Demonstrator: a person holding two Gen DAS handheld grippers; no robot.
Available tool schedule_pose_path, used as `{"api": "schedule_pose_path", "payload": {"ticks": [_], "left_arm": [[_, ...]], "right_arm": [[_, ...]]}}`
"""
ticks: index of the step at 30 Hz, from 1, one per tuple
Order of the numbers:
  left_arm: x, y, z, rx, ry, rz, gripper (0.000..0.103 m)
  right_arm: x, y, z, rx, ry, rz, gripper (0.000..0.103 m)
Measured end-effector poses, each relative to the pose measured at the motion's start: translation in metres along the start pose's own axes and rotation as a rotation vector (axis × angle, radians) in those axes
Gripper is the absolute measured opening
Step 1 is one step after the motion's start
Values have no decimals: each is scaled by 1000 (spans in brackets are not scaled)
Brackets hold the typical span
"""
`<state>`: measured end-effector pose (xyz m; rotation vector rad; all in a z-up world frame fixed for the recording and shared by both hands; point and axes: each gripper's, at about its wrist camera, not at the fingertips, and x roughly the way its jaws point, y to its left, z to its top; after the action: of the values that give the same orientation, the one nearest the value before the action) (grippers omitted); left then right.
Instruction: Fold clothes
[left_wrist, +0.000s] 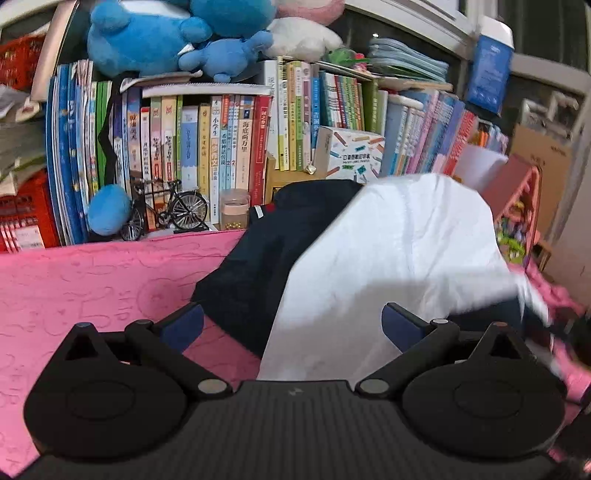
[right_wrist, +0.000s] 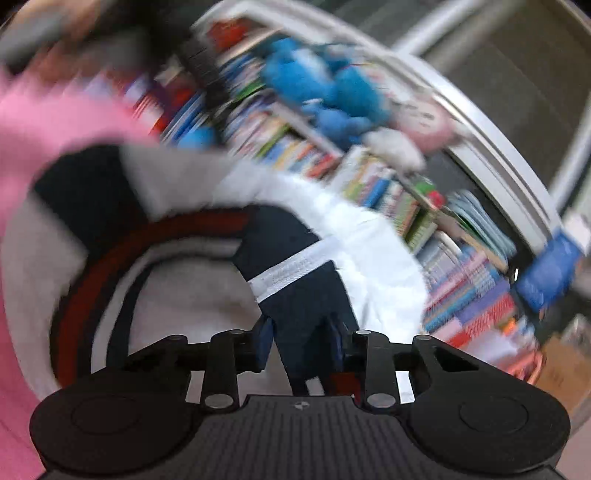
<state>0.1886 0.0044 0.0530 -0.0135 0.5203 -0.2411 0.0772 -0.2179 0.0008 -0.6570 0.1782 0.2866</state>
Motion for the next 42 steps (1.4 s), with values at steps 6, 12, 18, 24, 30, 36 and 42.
{"api": "schedule_pose_path", "payload": {"ticks": [6, 12, 18, 24, 30, 36, 42], "left_arm": [[-36, -59, -38, 305, -158, 49, 103], [-43, -133, -70, 576, -211, -33, 103], [0, -188, -87, 771, -271, 89, 103], [25, -155, -58, 641, -279, 294, 103], [-16, -121, -43, 577, -312, 316, 103], [-64, -108, -39, 579, -347, 333, 103], [-72, -85, -60, 517, -223, 250, 103]], "right_arm": [[-3, -64, 16, 255, -20, 15, 17], [-6, -113, 11, 447, -26, 62, 15], [-17, -108, 2, 401, -34, 97, 15], [-24, -95, -14, 287, -6, 89, 15], [-25, -53, -16, 151, -29, 109, 21], [-16, -11, 4, 67, -87, 77, 45], [-20, -13, 22, 104, -90, 56, 14]]}}
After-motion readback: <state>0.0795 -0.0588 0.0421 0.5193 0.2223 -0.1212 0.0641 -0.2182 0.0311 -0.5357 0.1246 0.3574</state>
